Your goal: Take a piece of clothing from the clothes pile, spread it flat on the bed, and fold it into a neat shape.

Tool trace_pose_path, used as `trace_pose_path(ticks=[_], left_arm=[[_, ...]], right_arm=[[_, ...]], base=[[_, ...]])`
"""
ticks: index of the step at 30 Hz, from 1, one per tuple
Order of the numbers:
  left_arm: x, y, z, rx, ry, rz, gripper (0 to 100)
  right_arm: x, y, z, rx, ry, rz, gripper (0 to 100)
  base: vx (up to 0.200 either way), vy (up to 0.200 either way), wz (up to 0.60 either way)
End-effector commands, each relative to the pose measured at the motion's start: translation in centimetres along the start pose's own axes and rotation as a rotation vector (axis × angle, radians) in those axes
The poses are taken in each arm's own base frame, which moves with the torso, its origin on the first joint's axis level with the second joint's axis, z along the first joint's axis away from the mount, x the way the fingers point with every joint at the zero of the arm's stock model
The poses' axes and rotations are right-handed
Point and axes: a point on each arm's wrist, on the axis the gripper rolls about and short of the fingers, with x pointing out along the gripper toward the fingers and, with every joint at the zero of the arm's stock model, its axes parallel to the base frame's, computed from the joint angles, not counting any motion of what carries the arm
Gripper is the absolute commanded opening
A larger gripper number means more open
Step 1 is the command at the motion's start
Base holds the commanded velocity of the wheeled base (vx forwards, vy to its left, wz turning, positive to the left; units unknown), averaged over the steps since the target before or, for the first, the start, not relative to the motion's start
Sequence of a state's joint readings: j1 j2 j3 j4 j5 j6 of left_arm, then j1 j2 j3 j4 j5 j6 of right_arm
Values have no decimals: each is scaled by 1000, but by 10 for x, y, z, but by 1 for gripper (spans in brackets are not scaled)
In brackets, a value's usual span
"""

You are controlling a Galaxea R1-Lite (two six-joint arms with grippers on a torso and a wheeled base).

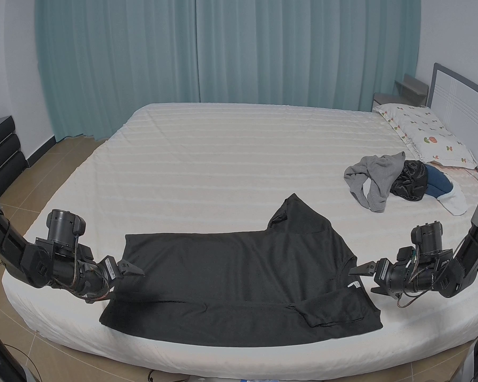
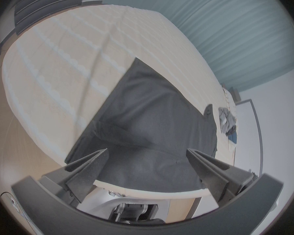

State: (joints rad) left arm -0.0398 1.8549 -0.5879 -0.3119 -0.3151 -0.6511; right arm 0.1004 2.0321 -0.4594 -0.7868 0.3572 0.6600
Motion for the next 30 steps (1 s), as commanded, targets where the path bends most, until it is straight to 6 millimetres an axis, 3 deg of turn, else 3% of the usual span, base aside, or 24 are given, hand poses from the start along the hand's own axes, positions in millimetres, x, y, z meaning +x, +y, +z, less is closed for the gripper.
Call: trace_pose_path(ticks=[1,7,15,24,30], left_arm=[[7,-7,-12,37,54,3,100],[24,1,-27,88,136,57,100],[42,7,-27,102,114,164,100],[57,-1,5,-41,-35,135,100],[68,9,25,-116,-134,152,100]], right_arm=[[0,-2,-5,2,13,-7,100],[1,-4,-7,7,25,-14,100],[2,-5,-8,9,29,-17,100],[5,-7,-10,4,41,-24,100],[5,-7,-11,1,43,-21,100]], base=[[0,0,0],[0,0,0],[0,0,0],[0,0,0],[0,0,0]])
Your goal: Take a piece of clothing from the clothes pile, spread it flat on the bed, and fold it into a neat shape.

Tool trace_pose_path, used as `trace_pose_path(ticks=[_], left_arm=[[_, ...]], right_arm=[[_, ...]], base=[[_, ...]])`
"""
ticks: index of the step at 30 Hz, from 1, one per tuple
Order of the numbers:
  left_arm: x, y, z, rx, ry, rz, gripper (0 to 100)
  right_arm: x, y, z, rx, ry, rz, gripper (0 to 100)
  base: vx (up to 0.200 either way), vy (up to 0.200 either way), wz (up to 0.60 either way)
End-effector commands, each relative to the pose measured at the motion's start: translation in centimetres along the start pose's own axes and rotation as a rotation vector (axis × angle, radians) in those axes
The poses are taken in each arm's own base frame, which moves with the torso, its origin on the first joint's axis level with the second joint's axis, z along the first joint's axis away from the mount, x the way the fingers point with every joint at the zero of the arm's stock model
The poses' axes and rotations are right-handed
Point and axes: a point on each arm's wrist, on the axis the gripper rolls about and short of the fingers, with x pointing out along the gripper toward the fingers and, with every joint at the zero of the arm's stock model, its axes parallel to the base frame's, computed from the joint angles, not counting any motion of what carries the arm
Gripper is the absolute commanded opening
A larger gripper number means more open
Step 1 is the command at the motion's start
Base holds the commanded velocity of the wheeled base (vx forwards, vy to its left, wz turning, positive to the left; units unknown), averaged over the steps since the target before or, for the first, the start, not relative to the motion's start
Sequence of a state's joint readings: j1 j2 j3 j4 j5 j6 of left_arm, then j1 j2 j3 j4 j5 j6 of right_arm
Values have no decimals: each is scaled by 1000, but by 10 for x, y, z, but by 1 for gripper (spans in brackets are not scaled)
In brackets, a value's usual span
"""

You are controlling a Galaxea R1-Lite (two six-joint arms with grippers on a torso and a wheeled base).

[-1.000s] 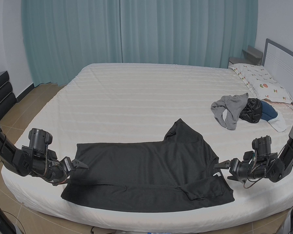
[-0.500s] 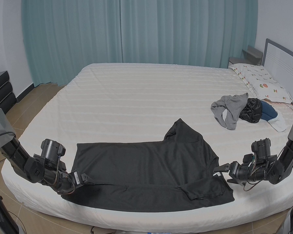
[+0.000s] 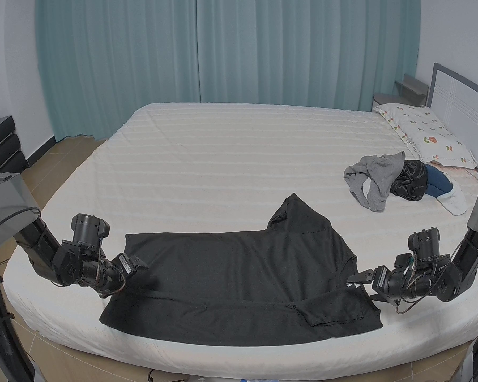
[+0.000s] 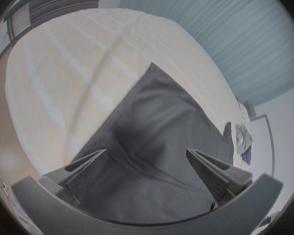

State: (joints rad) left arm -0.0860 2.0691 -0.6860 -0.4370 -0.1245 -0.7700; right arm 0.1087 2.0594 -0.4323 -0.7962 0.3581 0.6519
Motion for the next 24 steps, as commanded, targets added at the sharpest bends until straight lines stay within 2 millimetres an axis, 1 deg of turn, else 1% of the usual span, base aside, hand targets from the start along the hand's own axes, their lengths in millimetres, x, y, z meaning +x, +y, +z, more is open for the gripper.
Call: trace_pose_path(ticks=[1,4,7,9,13,15,17,20,24], left_arm=[[18,10,12,-44,-38,39,100],[25,14,20,-75,-84,46,100],[27,13,26,-113,-127,34,100],[24,13,29,-144,-157,10,100],[14,14,31,-144,-160,-4,100],[12,15,29,-125,-146,-10,100],[9,19,22,-63,-100,-29,100],[10,24,13,9,-49,-34,100],[13,25,12,53,-39,-30,100]], right_arm=[[1,-1,-2,-1,4,1,100],[0,-1,-3,-6,-6,9,100],[2,-2,-3,-8,-11,12,100],[4,-4,-4,-10,-18,15,100],[4,-4,-3,-18,-39,29,100],[3,-4,-2,-17,-50,35,100],[3,-5,0,-16,-61,39,100],[4,-5,-1,-16,-59,38,100],[6,-6,-1,-19,-54,34,100]], base=[[0,0,0],[0,0,0],[0,0,0],[0,0,0],[0,0,0],[0,0,0],[0,0,0],[0,0,0],[0,0,0]])
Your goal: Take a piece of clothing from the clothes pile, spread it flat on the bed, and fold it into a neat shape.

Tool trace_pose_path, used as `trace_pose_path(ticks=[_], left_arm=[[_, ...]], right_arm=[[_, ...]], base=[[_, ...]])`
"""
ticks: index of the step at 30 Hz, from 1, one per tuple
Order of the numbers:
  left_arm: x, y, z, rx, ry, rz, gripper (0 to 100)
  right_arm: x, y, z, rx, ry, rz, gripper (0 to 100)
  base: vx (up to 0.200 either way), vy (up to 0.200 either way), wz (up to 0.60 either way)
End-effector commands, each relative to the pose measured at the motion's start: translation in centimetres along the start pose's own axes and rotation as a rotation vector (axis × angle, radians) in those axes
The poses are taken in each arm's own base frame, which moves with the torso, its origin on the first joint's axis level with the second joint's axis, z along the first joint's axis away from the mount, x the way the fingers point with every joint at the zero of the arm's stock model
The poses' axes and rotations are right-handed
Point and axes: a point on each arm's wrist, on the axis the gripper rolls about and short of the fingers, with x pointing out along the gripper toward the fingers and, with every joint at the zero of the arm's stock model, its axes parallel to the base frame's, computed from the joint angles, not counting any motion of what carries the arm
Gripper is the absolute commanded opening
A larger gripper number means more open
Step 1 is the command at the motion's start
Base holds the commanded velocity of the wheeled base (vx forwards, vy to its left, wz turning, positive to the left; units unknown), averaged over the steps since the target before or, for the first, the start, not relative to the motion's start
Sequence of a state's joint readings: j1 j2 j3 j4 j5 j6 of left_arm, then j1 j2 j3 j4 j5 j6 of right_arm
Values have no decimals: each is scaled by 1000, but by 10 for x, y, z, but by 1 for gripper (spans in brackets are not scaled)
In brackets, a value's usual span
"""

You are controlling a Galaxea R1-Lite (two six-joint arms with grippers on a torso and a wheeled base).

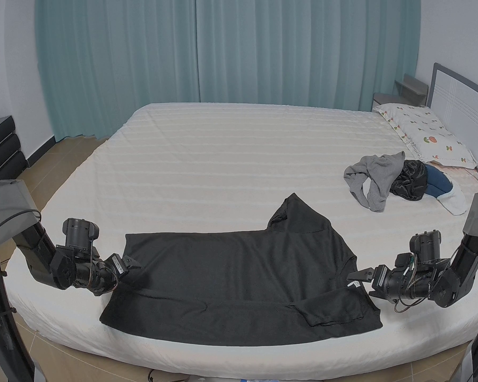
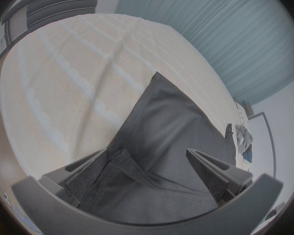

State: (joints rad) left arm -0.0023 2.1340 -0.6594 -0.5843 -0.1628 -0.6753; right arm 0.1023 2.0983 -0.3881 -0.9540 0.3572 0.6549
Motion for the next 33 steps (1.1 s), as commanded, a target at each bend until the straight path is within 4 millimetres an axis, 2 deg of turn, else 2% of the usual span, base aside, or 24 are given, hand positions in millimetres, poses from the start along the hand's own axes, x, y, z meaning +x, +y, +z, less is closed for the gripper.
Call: trace_pose_path(ticks=[1,5,6,14,18,24,33], left_arm=[[2,3,-4,20,21,5,100],[10,4,-6,40,27,9,100],[10,5,-7,46,30,11,0],[6,11,-10,53,40,41,0],[-9,13,-6,41,10,35,0],[-22,8,-5,50,-9,19,0],[-28,7,-8,56,-12,12,0]], right_arm=[[3,-3,-1,-3,9,-7,100],[3,-2,-1,-3,7,-6,100],[3,-2,0,-4,6,-6,100],[6,-3,0,-4,9,-9,100],[6,-3,0,-4,9,-7,100],[9,-1,4,-9,-2,4,100],[31,-9,4,-15,3,11,100]], base=[[0,0,0],[0,0,0],[0,0,0],[0,0,0],[0,0,0],[0,0,0],[0,0,0]])
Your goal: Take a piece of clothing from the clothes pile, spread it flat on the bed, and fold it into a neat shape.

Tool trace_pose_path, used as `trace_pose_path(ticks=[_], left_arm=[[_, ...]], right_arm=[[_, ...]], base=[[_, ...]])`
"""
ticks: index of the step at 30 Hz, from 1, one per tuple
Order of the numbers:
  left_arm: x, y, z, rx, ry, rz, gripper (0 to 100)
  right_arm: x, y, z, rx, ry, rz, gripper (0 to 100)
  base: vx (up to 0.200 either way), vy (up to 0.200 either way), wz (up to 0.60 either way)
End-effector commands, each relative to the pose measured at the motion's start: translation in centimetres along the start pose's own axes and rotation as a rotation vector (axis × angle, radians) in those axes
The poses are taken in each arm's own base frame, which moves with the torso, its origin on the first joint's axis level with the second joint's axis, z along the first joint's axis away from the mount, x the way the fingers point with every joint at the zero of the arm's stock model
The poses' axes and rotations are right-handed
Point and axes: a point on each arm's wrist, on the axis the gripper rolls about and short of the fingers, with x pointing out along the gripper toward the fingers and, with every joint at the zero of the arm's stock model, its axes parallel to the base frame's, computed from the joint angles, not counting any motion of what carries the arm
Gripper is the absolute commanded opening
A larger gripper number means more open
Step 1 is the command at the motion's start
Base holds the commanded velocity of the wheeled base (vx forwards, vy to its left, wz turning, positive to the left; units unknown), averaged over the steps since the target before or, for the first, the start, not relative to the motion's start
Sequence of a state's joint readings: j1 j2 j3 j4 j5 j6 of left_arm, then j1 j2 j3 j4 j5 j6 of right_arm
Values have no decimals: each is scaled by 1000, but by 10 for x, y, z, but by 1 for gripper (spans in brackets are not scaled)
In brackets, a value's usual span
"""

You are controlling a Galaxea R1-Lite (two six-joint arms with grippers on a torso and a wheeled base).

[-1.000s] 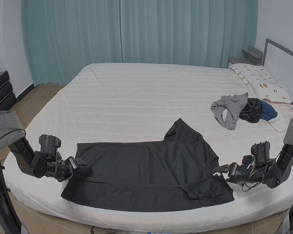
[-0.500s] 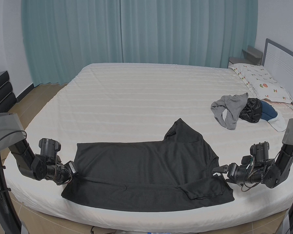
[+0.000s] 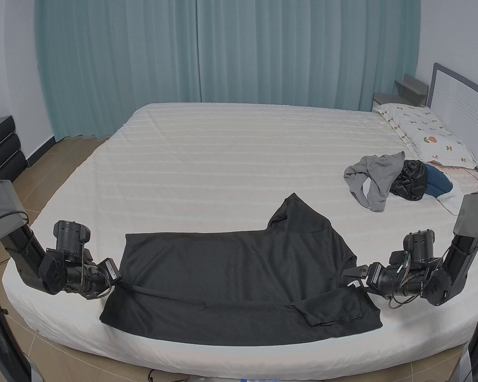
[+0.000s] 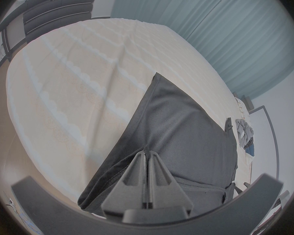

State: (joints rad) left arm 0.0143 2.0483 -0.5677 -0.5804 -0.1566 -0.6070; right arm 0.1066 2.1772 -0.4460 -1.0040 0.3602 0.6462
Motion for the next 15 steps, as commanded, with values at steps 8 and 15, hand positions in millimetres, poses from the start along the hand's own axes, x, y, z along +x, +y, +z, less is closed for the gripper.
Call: trace_pose_path(ticks=[8,15], left_arm=[[-2,-1,0,-1,-4,-5,0],[-2,-1,0,-1,-3,-4,0]], right_arm=[[18,-9,-4,7,40,2,100],[16,-11,-7,-11,59,8,0]], base=[[0,0,0],[0,0,0]])
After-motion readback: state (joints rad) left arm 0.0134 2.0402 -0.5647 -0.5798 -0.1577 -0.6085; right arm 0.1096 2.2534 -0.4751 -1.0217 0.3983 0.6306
